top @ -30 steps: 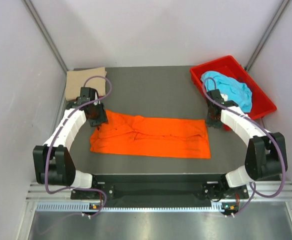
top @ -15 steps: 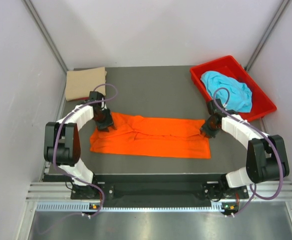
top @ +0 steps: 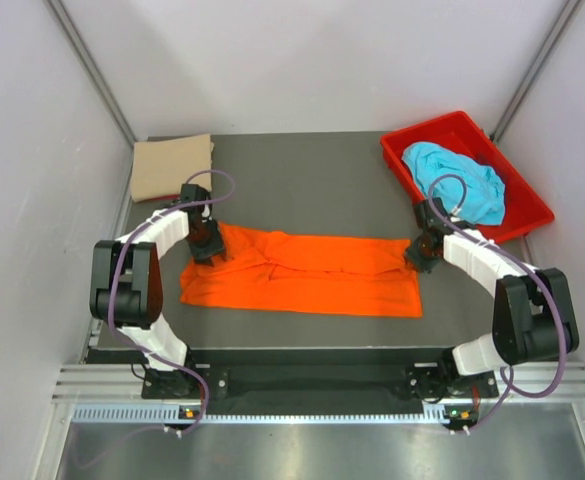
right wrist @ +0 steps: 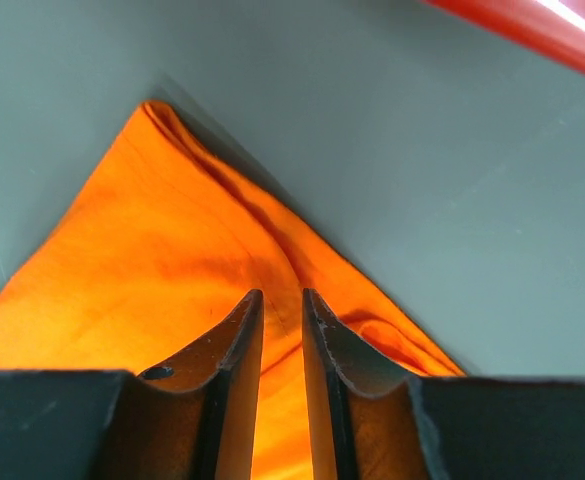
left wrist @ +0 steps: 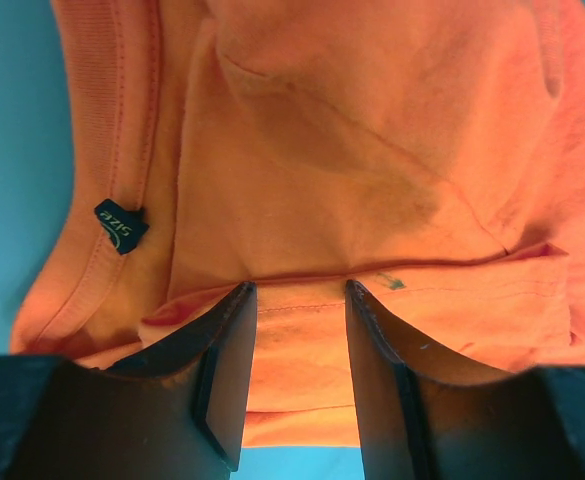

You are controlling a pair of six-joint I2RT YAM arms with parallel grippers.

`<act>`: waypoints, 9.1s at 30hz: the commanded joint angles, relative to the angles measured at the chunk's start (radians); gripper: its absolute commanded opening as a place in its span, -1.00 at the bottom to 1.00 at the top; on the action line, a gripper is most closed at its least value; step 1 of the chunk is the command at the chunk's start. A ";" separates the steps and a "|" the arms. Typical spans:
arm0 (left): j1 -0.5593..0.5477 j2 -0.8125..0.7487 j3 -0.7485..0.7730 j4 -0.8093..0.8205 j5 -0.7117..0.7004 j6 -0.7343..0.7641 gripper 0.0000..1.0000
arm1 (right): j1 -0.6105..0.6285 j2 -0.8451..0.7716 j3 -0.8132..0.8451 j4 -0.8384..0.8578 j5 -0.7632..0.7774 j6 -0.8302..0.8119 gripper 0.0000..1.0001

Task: Fold and stack the t-shirts
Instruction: Fold the tshirt

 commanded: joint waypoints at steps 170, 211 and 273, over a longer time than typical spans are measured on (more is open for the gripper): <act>0.305 -0.234 -0.050 0.045 0.215 -0.058 -0.06 | 0.553 0.578 0.689 0.434 -0.557 -0.676 -0.10; 0.217 -0.267 -0.288 0.214 -0.002 -0.201 -0.06 | 0.646 0.478 0.602 0.467 -0.412 -0.538 -0.13; 0.154 -0.276 -0.150 -0.005 0.044 -0.156 -1.00 | 0.692 0.580 0.709 0.447 -0.405 -0.624 -0.11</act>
